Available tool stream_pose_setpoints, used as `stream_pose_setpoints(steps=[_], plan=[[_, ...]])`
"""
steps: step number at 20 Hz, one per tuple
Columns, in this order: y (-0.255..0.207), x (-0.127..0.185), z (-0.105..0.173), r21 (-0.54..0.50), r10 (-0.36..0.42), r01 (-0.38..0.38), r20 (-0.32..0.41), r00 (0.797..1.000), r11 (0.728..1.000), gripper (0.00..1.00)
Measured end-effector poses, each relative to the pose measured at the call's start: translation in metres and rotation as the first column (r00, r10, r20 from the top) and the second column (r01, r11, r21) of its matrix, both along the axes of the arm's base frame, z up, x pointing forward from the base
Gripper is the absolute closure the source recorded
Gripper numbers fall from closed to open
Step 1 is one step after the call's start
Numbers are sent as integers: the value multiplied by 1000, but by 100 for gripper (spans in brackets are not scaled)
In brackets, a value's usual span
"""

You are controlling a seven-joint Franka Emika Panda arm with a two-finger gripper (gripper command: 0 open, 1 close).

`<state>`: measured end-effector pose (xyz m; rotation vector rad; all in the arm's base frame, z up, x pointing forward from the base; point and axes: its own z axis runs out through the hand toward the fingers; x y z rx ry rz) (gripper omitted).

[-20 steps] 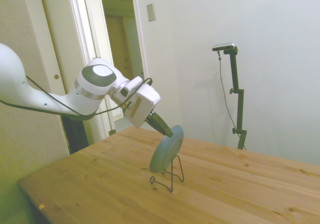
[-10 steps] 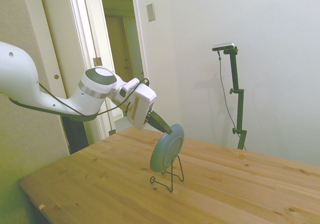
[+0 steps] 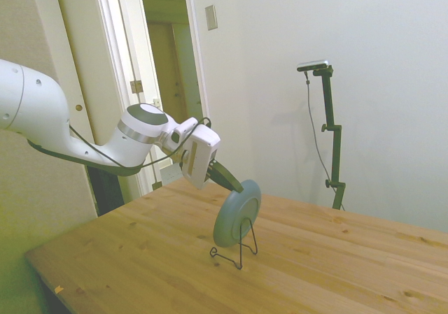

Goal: Load the plate

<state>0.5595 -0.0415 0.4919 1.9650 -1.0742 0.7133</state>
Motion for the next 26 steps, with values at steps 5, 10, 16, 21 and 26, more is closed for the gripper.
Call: stream_pose_setpoints(steps=[5, 10, 16, 21, 26], plan=[[7, 4, -8, -15, 1, -1, -20, 1000, 1000, 100], [11, 3, -22, -40, -11, 9, -60, 998, 999, 0], [14, 1, -25, -47, -12, 9, -72, 997, 999, 0], [11, 1, -24, -53, -18, 14, -69, 997, 999, 0], [13, -5, 7, 54, 2, -3, 16, 1000, 999, 0]])
